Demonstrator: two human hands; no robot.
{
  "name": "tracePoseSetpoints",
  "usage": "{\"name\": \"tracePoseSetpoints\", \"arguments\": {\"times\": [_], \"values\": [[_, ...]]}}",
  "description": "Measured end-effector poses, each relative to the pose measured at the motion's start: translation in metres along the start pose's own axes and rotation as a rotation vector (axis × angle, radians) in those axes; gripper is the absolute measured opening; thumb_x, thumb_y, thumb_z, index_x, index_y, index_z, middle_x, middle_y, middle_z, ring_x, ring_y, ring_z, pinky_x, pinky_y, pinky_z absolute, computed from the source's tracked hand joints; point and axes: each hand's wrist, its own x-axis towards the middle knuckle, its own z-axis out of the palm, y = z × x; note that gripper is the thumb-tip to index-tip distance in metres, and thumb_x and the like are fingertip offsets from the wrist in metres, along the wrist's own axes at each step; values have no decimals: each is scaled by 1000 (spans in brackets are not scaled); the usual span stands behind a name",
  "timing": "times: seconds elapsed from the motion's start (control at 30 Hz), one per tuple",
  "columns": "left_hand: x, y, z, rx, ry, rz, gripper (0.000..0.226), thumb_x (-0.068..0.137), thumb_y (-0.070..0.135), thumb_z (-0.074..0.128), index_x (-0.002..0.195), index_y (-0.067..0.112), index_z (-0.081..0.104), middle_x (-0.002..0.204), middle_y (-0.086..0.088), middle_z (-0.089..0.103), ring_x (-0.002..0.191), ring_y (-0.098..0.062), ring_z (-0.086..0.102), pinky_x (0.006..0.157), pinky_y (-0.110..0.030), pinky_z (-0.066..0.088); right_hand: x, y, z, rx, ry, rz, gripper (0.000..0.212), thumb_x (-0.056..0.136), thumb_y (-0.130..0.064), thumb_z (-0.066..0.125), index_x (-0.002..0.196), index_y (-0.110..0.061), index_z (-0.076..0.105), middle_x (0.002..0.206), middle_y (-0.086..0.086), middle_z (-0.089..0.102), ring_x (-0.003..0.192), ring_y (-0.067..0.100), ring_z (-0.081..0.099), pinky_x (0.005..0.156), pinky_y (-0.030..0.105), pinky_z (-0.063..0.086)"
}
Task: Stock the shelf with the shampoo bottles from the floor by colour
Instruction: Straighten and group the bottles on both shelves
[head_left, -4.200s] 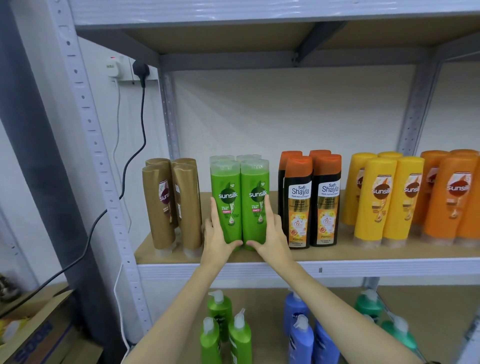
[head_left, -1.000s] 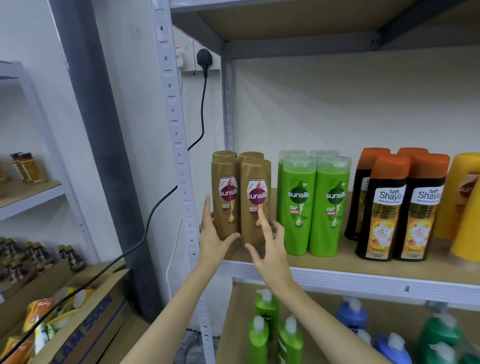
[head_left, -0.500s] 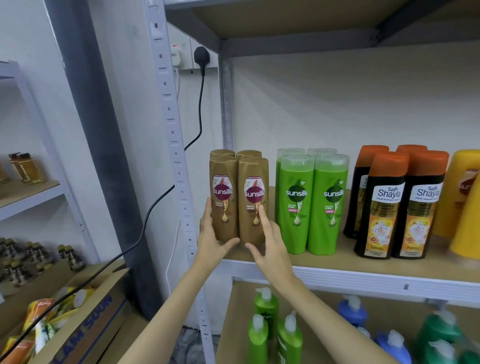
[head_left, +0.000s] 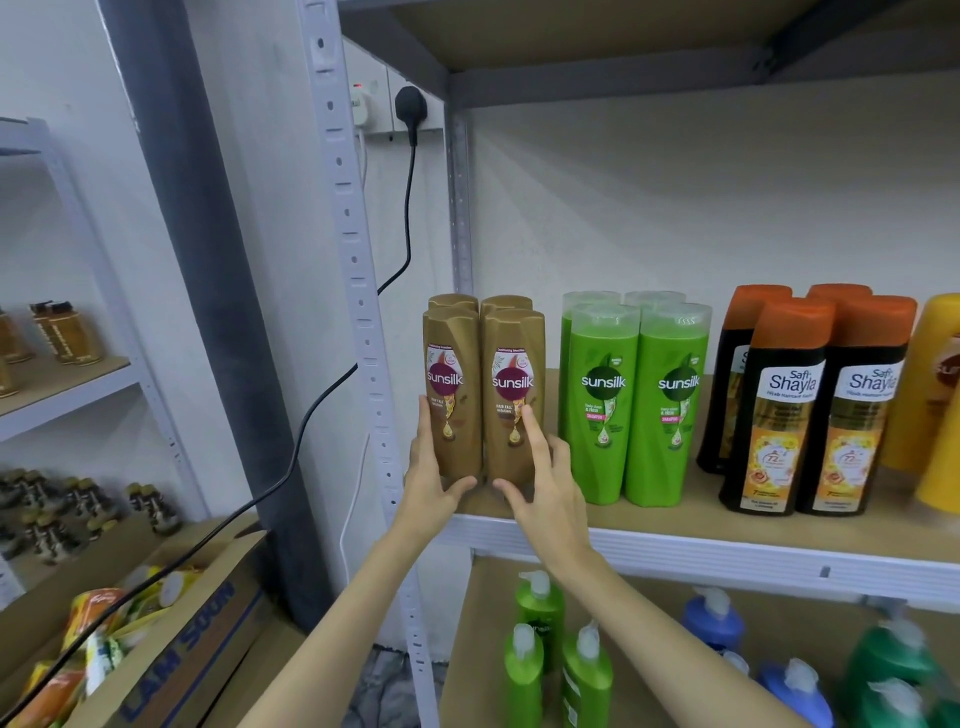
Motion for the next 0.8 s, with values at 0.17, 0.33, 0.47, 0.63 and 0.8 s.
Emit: {"name": "tracePoseSetpoints", "arguments": {"times": [0.17, 0.33, 0.47, 0.63, 0.8], "values": [[-2, 0, 1, 36, 10, -14, 112, 77, 4, 69, 131, 57, -13, 132, 18, 21, 128, -11, 32, 98, -53, 43, 0, -1, 4, -3, 4, 15, 105, 82, -26, 69, 131, -63, -16, 127, 12, 41, 91, 29, 59, 69, 38, 55], [-2, 1, 2, 42, -16, -33, 106, 79, 5, 68, 141, 40, -11, 134, 14, 23, 126, -6, 30, 106, -45, 38, 0, -3, 6, -8, 20, 29, 104, 81, -25, 69, 132, -62, -15, 126, 10, 41, 93, 27, 60, 69, 39, 55], [-3, -3, 3, 23, -3, -31, 105, 79, 7, 69, 144, 36, -8, 129, 19, 23, 121, 0, 29, 107, -47, 38, -3, -4, 10, -35, 48, 43, 100, 81, -26, 69, 136, -56, -9, 128, 11, 43, 96, 28, 61, 68, 39, 56], [-7, 4, 6, 29, 51, -29, 99, 79, 6, 69, 142, 35, -1, 135, 4, 32, 116, 0, 31, 102, -28, 33, -5, -5, 10, -23, 62, 61, 95, 80, -25, 70, 139, -50, 0, 125, 10, 46, 95, 26, 61, 65, 36, 56], [-13, 14, 9, 75, 93, -57, 102, 77, 8, 71, 144, 31, -3, 140, -6, 32, 126, -15, 35, 107, -39, 34, -9, -3, 3, 80, -17, 57, 95, 84, -21, 66, 140, -52, -3, 136, 8, 36, 113, 26, 53, 83, 38, 54]]}}
